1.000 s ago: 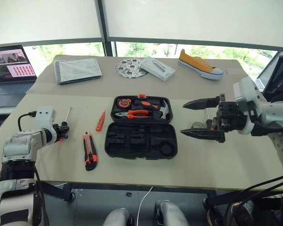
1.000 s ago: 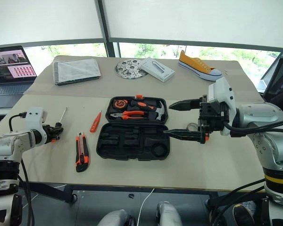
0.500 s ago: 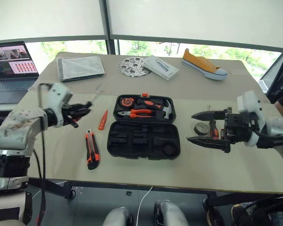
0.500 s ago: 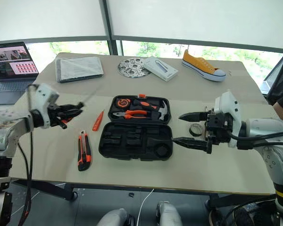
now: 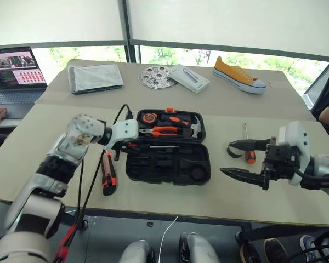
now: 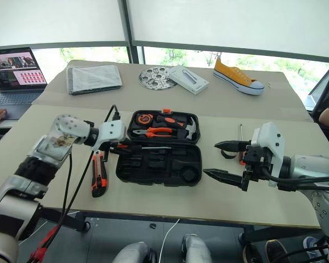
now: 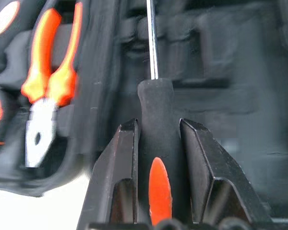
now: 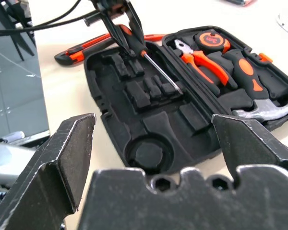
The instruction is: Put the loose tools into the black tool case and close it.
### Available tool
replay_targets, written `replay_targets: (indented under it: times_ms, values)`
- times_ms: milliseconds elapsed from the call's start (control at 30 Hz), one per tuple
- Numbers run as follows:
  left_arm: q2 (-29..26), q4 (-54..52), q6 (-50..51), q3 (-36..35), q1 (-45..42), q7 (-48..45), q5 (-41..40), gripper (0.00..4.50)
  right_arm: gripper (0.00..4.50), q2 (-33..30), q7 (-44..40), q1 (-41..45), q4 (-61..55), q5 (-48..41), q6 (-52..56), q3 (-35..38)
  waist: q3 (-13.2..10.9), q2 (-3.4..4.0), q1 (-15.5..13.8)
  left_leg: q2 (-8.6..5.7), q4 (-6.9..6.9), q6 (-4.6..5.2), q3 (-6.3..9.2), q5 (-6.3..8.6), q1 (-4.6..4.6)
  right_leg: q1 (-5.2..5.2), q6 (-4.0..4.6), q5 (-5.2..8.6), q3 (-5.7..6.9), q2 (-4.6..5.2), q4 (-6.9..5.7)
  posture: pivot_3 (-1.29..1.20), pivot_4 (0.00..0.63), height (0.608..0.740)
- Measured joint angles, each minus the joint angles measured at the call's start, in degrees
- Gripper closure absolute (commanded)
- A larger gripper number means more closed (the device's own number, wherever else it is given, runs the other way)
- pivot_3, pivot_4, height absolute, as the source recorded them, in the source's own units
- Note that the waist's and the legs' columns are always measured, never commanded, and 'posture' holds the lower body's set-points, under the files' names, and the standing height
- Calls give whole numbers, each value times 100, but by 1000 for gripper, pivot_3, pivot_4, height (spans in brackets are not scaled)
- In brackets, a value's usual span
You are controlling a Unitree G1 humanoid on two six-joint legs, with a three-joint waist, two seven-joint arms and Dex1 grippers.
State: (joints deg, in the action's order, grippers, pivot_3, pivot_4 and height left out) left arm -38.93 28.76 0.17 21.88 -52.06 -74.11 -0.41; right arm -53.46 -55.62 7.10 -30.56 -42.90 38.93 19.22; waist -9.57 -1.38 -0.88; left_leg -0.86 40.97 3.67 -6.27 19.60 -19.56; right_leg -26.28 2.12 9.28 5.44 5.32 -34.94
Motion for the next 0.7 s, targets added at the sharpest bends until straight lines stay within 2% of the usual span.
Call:
replay_targets:
  times_ms: [233,533,600,633,700]
  values:
    - [561,901,-630,4,-279,-68,308,3640,0,87,245,-248,-160,-74,3,107,-1,-2,0,3,17,13,5,0,-24,-1,-9,1,18,1,1,0,150,733]
    - [908,1570,-769,4,-569,50,650,3640,0,127,399,-363,-212,-116,3,183,-1,-2,9,40,72,46,7,19,-59,-1,-12,1,36,-14,-3,0,150,733]
    - [921,1594,-784,-5,-599,28,691,2640,0,131,419,-364,-252,-123,3,183,-1,-2,9,44,77,47,6,20,-63,-1,-12,1,45,-13,-2,0,150,733]
    - [922,1597,-781,-17,-605,-16,694,2493,0,133,439,-375,-270,-126,3,184,-1,-2,9,44,77,47,6,20,-65,-1,-12,1,45,-12,-2,0,150,733]
    - [918,1583,-743,-65,-605,-119,680,1819,0,148,449,-408,-272,-130,3,184,-1,-2,9,44,79,47,6,20,-65,-1,-13,1,46,-12,-3,0,150,733]
